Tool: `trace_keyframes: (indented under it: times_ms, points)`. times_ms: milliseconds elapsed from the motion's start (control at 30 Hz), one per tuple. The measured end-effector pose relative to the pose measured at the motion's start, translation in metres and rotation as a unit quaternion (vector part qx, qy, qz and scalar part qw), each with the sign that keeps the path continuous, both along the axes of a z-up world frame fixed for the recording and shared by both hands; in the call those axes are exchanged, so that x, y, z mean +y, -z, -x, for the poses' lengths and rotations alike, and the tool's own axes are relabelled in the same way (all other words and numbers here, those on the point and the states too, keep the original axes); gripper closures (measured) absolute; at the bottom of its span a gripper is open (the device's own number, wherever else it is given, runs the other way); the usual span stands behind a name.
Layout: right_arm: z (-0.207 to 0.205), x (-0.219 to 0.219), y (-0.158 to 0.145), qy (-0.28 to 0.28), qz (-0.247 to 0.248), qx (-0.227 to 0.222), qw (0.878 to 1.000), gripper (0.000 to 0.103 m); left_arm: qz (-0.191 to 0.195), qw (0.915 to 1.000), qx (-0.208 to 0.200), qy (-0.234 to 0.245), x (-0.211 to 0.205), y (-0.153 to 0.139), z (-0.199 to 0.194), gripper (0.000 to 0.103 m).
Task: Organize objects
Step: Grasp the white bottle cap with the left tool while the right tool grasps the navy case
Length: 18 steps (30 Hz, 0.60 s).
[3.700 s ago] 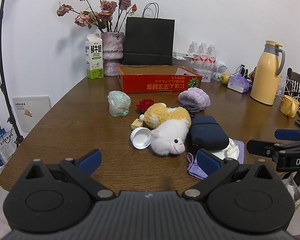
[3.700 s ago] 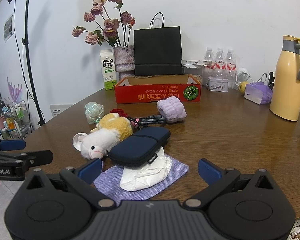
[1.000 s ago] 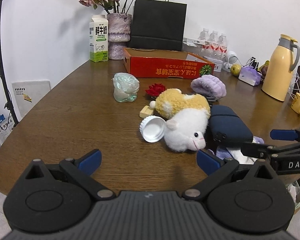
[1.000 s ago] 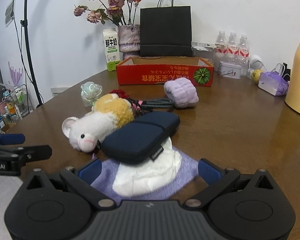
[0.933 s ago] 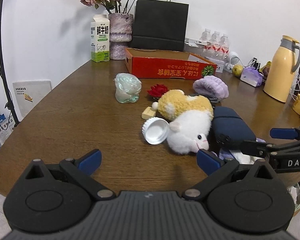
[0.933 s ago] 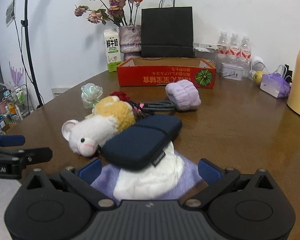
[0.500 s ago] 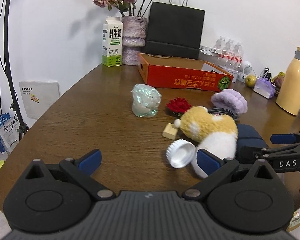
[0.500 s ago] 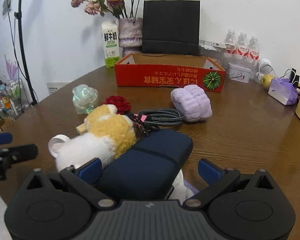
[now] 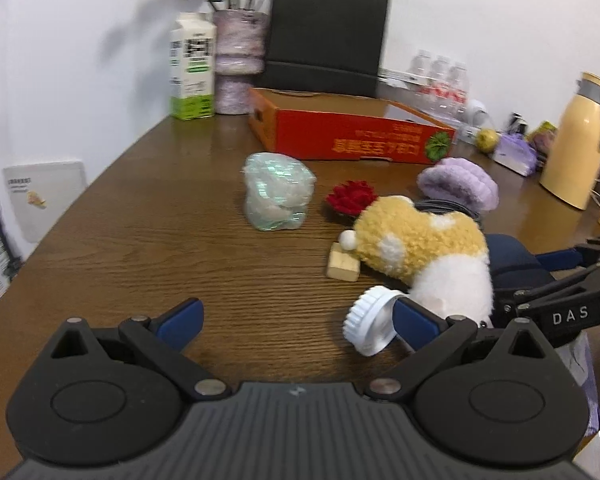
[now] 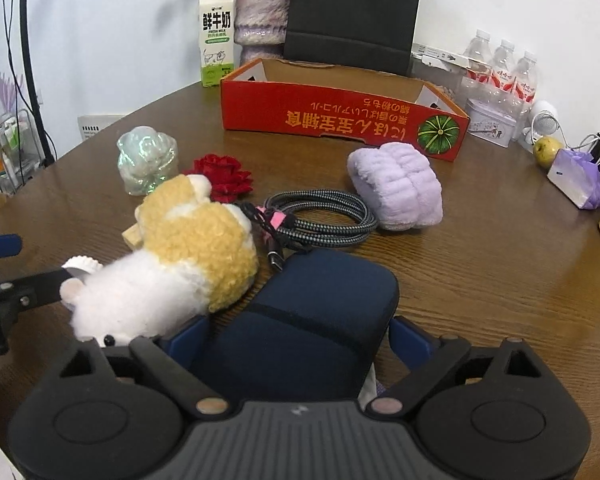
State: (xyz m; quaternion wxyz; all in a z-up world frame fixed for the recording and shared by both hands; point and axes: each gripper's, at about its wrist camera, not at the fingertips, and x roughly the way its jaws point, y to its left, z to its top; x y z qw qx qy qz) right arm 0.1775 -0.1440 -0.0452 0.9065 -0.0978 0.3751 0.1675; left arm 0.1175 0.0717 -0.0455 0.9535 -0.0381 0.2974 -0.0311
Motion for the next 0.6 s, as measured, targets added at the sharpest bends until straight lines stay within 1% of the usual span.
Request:
trace_keyframes:
  times_ms: [33, 67, 100, 133, 167, 200, 233, 300, 367, 467, 500, 533, 600]
  points:
    - [-0.001, -0.001, 0.000, 0.001, -0.002, 0.001, 1.000, 0.008, 0.001, 0.9999, 0.001, 0.011, -0.001, 0.001, -0.003, 0.011]
    - [-0.001, -0.001, 0.000, 0.001, -0.004, 0.002, 1.000, 0.008, 0.002, 0.9997, 0.003, 0.024, -0.002, 0.003, -0.005, 0.016]
    - [-0.001, -0.001, 0.000, 0.001, -0.004, 0.002, 1.000, 0.008, 0.003, 0.9994, 0.005, 0.034, -0.004, 0.004, -0.008, 0.029]
    - [-0.001, -0.001, 0.000, 0.000, -0.003, 0.002, 1.000, 0.008, 0.004, 0.9990, 0.008, 0.043, -0.005, 0.005, -0.010, 0.046]
    - [-0.001, -0.001, 0.000, 0.000, -0.002, 0.003, 1.000, 0.009, 0.007, 0.9986, 0.011, 0.052, -0.006, 0.007, -0.012, 0.057]
    - [-0.002, 0.000, 0.000, -0.002, 0.000, 0.004, 1.000, 0.009, 0.006, 0.9981, 0.008, 0.061, -0.007, 0.007, -0.013, 0.077]
    - [-0.002, 0.000, 0.000, -0.003, 0.002, 0.004, 1.000, 0.009, 0.010, 0.9974, 0.008, 0.071, -0.008, 0.007, -0.013, 0.089]
    - [-0.002, 0.001, 0.000, -0.006, 0.006, 0.004, 1.000, 0.010, 0.017, 0.9968, 0.006, 0.077, -0.009, 0.006, -0.011, 0.089]
    - [-0.002, 0.000, 0.000, -0.002, 0.003, 0.001, 1.000, 0.014, 0.012, 0.9977, 0.003, 0.066, -0.009, 0.006, -0.010, 0.089]
    - [0.001, -0.004, -0.005, -0.004, -0.008, -0.007, 1.000, 0.028, 0.014, 0.9990, 0.008, 0.042, -0.002, 0.005, -0.010, 0.089]
    - [0.003, -0.006, -0.008, -0.007, -0.012, -0.011, 1.000, 0.034, 0.012, 0.9994, 0.009, 0.032, 0.000, 0.004, -0.009, 0.089]
    - [0.004, -0.007, -0.011, -0.012, -0.013, -0.013, 1.000, 0.038, 0.008, 0.9996, 0.009, 0.026, 0.001, 0.004, -0.008, 0.089]
    - [0.006, -0.013, -0.015, -0.018, -0.014, -0.016, 1.000, 0.040, 0.004, 0.9998, 0.009, 0.016, 0.004, 0.002, -0.006, 0.089]
